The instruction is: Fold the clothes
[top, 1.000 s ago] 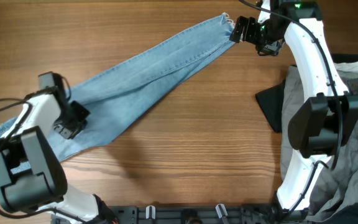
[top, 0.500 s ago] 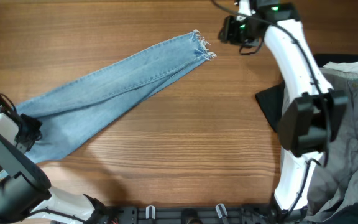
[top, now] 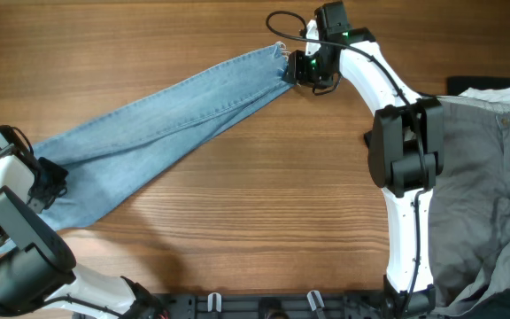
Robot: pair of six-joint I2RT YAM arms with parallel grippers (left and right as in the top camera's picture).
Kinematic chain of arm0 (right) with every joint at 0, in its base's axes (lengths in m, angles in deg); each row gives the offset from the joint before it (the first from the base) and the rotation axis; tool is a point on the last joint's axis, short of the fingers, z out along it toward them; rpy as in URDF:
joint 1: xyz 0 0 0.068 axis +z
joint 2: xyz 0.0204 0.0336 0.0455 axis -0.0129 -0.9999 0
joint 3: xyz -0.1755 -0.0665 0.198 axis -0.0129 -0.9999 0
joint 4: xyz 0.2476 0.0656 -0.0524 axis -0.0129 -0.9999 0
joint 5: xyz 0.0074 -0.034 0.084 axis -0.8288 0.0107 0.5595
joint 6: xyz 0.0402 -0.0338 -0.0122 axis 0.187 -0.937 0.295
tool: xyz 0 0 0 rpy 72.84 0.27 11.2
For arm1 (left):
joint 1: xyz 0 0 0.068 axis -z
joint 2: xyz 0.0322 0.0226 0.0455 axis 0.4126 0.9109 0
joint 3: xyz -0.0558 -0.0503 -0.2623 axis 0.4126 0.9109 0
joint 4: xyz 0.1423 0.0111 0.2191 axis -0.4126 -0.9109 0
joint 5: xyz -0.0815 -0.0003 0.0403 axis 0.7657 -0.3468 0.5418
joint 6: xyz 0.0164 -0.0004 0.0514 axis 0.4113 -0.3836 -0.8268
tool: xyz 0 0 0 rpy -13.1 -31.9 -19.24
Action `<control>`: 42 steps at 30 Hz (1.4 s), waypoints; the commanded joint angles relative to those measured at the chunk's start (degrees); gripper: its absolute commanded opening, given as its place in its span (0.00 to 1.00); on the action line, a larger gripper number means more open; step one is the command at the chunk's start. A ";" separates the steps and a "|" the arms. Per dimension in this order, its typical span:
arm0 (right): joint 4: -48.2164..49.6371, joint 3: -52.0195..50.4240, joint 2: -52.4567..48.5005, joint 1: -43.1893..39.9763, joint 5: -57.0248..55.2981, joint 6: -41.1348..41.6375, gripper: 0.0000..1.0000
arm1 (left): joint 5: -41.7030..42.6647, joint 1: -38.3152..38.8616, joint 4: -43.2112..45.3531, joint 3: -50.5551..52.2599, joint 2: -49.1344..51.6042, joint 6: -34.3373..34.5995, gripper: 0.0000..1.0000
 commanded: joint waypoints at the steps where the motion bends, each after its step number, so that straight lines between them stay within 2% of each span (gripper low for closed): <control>1: 1.16 0.02 -1.18 0.09 1.40 -2.21 0.45 | 3.82 1.29 -0.98 1.05 2.40 -0.74 0.24; 4: 1.99 0.02 -1.18 0.15 1.27 -2.08 0.33 | 3.82 1.29 -1.22 1.07 2.40 -0.76 0.24; 11: 1.16 0.02 -1.18 1.14 1.29 -1.97 0.16 | 3.82 1.29 -1.25 1.07 2.40 -0.74 0.25; 13: 1.29 0.02 -1.18 1.57 1.25 -1.97 0.04 | 3.82 1.29 -1.27 1.07 2.40 -0.74 0.25; 16: 1.31 0.13 -0.48 1.22 1.81 0.59 0.04 | 3.82 1.29 -1.27 1.07 2.40 -0.76 0.25; 20: 3.06 0.13 6.03 -0.35 13.64 1.03 0.04 | 3.82 1.29 -0.72 1.07 2.40 -0.76 0.26; 21: 3.06 0.13 7.30 -0.52 13.75 1.77 0.04 | 3.82 1.29 -0.57 1.07 2.40 -0.76 0.26; 24: 4.79 0.13 10.95 -0.57 13.68 2.99 0.04 | 3.82 1.29 -0.17 1.07 2.40 -0.76 0.26; 29: 9.99 0.13 11.28 -0.50 13.03 15.72 0.04 | 3.82 1.29 0.07 1.07 2.40 -0.76 0.27; 31: 13.35 0.13 11.28 -0.33 12.35 18.40 0.04 | 3.82 1.29 0.17 1.05 2.40 -0.76 0.27; 39: 14.62 0.11 11.26 0.46 3.69 19.21 0.04 | 3.82 1.29 0.48 1.07 2.40 -0.76 0.29; 40: 14.23 0.11 11.26 0.68 1.88 19.21 0.06 | 3.82 1.29 0.48 1.07 2.40 -0.76 0.29; 41: 14.01 0.11 11.26 0.83 0.72 19.15 0.16 | 3.82 1.29 0.48 1.07 2.40 -0.76 0.29; 42: 14.05 0.11 11.15 1.09 -0.48 18.29 0.38 | 3.82 1.29 0.46 1.07 2.40 -0.76 0.29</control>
